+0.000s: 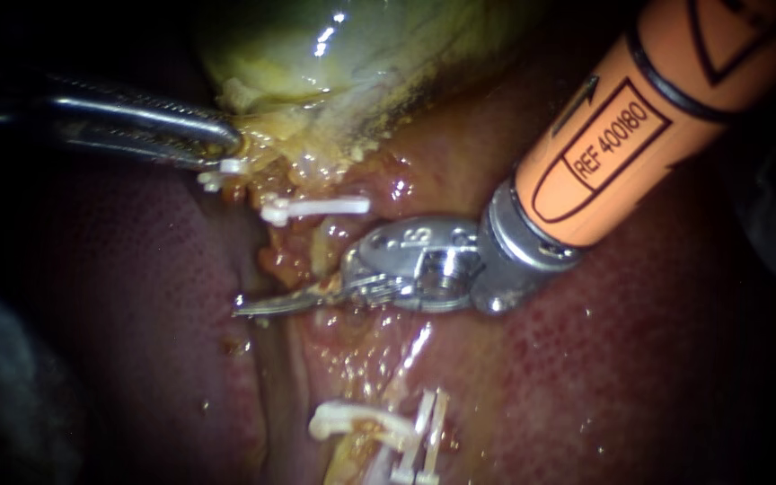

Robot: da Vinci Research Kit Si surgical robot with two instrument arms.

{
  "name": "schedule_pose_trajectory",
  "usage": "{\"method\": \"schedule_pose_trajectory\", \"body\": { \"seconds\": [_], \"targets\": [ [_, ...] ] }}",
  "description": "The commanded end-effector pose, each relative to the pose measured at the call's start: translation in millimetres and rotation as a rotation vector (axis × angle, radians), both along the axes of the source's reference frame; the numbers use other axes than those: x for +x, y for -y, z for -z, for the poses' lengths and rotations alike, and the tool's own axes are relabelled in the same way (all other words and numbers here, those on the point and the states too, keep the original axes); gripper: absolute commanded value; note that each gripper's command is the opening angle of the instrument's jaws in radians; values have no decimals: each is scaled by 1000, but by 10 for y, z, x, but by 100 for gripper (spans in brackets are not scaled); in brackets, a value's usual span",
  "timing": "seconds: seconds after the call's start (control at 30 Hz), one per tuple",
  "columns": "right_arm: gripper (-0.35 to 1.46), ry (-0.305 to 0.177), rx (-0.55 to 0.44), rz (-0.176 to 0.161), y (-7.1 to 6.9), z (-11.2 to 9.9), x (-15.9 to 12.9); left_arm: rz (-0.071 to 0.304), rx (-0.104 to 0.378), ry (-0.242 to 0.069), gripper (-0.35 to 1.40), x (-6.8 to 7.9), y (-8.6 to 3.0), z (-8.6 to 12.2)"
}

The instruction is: Go back from the cut right tube

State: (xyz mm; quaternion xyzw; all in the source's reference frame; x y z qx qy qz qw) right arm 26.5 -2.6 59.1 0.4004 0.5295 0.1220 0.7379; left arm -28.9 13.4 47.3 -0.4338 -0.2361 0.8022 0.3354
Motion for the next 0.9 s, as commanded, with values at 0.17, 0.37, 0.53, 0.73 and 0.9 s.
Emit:
{"method": "schedule_pose_trajectory", "body": {
  "seconds": [0.17,0.37,0.53,0.73,0.9],
  "targets": [
    [116,-54,21,-34,6,5,4,0,0,0,-35,1,-1,-1],
    [135,-51,16,-58,7,6,5,-1,0,1,-35,2,-2,-3],
    [143,5,-22,-154,11,7,-9,-2,0,1,-35,2,-2,-3],
    [145,48,-204,-253,21,17,-54,-2,0,1,-35,3,-2,-4],
    [145,118,-323,-244,16,24,-91,-1,-2,0,-35,6,-5,-9]
  ]
}}
